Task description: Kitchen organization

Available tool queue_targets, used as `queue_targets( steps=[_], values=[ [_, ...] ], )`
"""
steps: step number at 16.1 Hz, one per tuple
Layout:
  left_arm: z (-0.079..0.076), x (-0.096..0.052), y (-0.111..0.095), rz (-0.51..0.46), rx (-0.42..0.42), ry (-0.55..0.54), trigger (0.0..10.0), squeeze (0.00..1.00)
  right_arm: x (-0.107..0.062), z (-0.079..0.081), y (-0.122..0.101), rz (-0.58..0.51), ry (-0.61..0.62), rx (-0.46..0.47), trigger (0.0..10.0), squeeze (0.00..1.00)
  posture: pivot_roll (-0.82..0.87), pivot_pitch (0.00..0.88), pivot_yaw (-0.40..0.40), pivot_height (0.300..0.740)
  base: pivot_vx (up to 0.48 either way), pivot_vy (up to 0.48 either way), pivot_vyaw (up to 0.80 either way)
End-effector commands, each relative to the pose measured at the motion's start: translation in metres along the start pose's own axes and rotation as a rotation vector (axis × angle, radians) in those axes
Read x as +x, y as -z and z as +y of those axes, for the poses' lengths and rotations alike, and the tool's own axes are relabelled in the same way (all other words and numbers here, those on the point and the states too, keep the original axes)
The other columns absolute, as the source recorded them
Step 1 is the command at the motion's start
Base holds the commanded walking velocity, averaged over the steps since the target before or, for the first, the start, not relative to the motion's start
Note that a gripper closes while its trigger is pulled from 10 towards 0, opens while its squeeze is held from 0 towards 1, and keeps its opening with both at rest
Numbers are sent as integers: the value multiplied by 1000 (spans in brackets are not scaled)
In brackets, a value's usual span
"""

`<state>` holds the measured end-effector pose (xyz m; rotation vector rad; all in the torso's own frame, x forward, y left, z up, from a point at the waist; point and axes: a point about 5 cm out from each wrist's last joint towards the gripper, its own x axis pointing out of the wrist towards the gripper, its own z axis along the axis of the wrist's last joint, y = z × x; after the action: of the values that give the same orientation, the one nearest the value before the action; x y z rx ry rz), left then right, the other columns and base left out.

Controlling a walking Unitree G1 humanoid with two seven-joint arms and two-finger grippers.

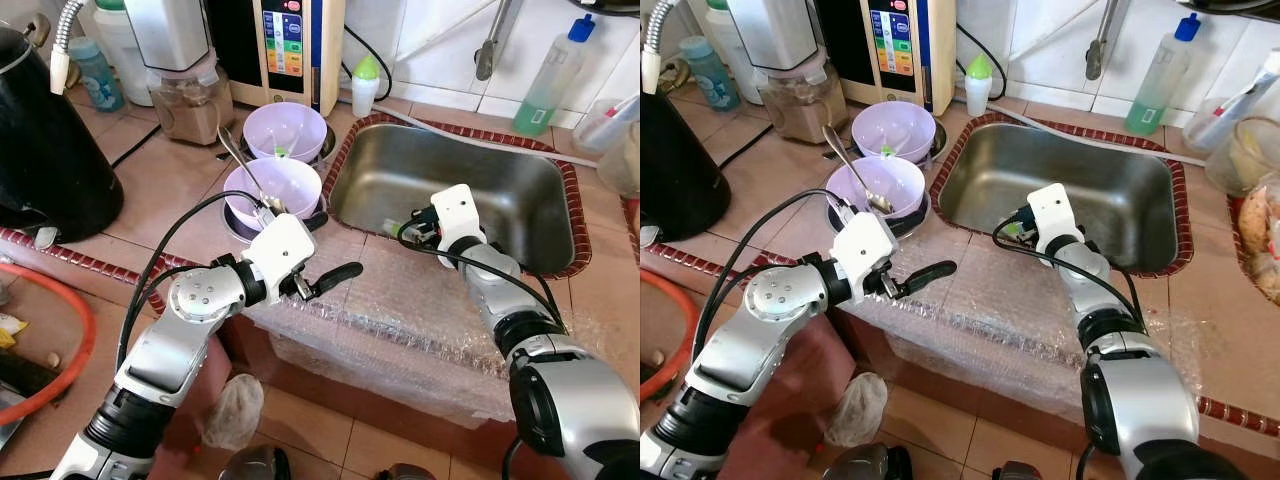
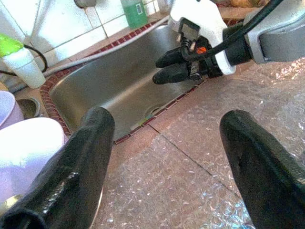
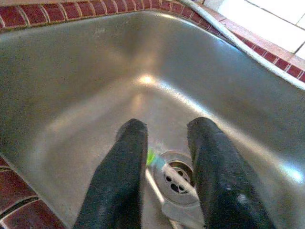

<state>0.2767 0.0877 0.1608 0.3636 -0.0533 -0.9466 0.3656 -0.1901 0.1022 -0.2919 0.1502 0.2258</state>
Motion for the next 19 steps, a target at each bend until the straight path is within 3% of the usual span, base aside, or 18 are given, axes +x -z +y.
queue_targets(
  steps=[1, 3, 4, 6, 7, 9, 11, 13, 15, 17, 18, 19],
  values=[
    [9, -1, -5, -28, 11, -55, 10000, 1000, -4, 5, 8, -7, -12, 71, 10000, 1000, 48, 60, 29, 740, 0, 0, 0],
    [17, -2, -9, -57, 10, -130, 10000, 1000, -4, 8, -2, -103, -26, 106, 10000, 1000, 47, 58, 27, 740, 0, 0, 0],
    [28, -5, -11, -79, 1, -242, 10000, 1000, -7, 10, -10, -184, -17, 137, 10000, 1000, 47, 59, 24, 740, 0, 0, 0],
    [37, -12, -11, -103, -26, -359, 10000, 1000, -11, 13, -17, -255, -2, 156, 10000, 1000, 45, 57, 23, 740, 0, 0, 0],
    [39, -22, -11, -141, -82, -472, 10000, 1000, -19, 14, -22, -314, 36, 180, 10000, 0, 42, 55, 23, 740, 0, 0, 0],
    [40, -34, -6, -170, -106, -607, 10000, 996, -27, 16, -24, -334, 80, 228, 10000, 0, 38, 50, 23, 740, 0, 0, 0],
    [41, -41, 1, -168, -120, -694, 10000, 0, -35, 20, -25, -333, 138, 207, 10000, 0, 32, 47, 24, 740, 0, 0, 0],
    [48, -48, 6, -167, -168, -795, 10000, 0, -44, 34, -23, -312, 109, 283, 10000, 0, 28, 43, 25, 740, 0, 0, 0],
    [61, -48, 7, -163, -197, -834, 10000, 0, -51, 44, -26, -303, 109, 297, 10000, 0, 24, 48, 29, 740, 0, 0, 0],
    [73, -49, 6, -162, -206, -855, 10000, 0, -49, 46, -30, -299, 146, 243, 10000, 0, 20, 48, 33, 740, 0, 0, 0],
    [80, -48, 7, -143, -213, -870, 10000, 0, -48, 50, -32, -286, 96, 415, 10000, 0, 17, 49, 36, 740, 0, 0, 0],
    [82, -47, 8, -132, -213, -877, 10000, 0, -49, 49, -32, -283, 104, 400, 10000, 0, 17, 49, 36, 740, 0, 0, 0]
  ],
)
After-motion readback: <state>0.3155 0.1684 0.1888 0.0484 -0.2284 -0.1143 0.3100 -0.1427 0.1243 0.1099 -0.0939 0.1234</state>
